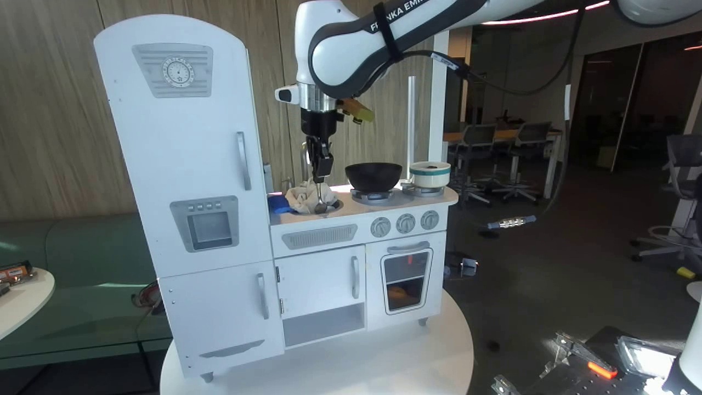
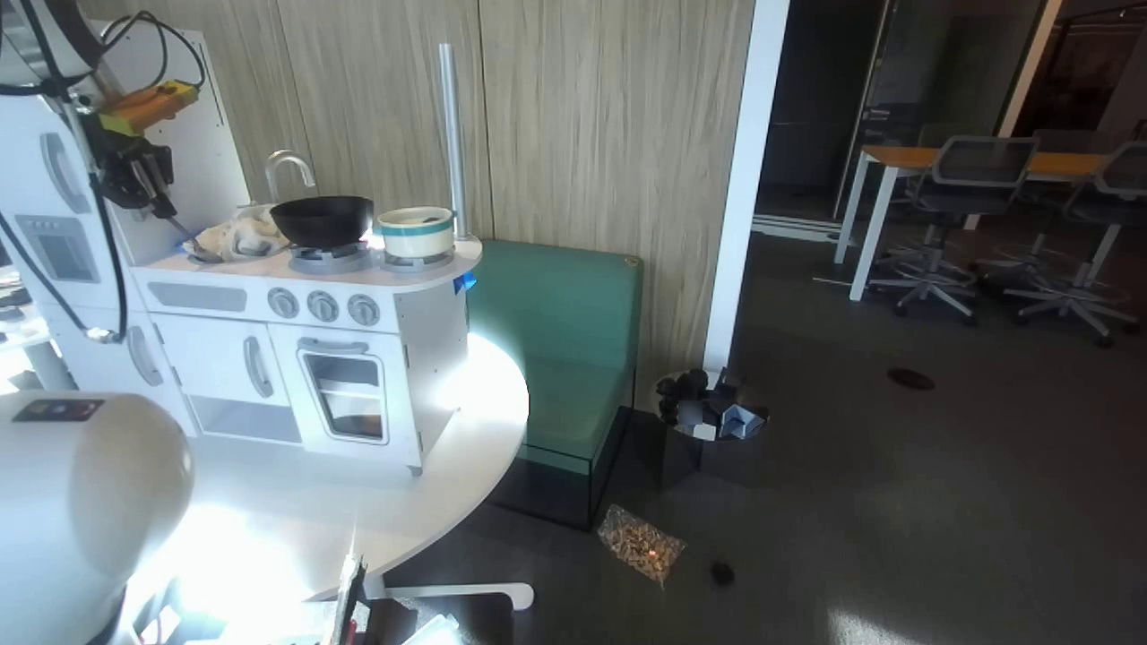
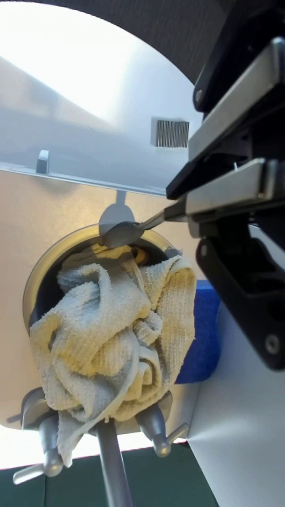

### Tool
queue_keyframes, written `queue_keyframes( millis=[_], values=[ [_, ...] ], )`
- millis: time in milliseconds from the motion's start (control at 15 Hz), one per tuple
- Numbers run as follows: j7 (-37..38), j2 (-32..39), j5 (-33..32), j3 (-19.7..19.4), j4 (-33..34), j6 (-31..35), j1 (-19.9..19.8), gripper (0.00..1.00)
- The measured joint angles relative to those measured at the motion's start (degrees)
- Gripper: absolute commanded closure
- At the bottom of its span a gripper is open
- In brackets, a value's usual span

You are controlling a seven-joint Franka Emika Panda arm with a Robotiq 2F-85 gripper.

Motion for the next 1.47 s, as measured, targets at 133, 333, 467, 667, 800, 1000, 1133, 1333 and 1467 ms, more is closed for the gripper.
queue_keyframes(
  millis=[133,333,467,667,800,1000,1133,1333,1467],
  values=[
    [1.4,-2.3,-0.3,0.1,0.2,-2.5,0.5,0.95],
    [3.1,-5.8,-0.3,0.0,1.2,-5.8,0.5,0.95],
    [4.1,-7.8,0.7,-0.3,2.2,-6.7,0.2,0.96],
    [5.1,-10.7,5.0,-1.3,3.4,-6.8,-0.9,0.96],
    [6.0,-12.8,7.5,-2.2,3.6,-6.8,-1.7,0.96],
    [9.0,-16.1,8.9,-3.5,2.6,-6.9,-2.6,0.96],
    [12.1,-18.6,9.0,-4.2,0.5,-6.9,-2.9,0.96],
    [16.9,-22.9,9.1,-5.7,-4.2,-6.8,-3.4,0.96],
    [20.2,-26.4,9.4,-6.9,-8.5,-5.9,-3.7,0.96]
  ],
)
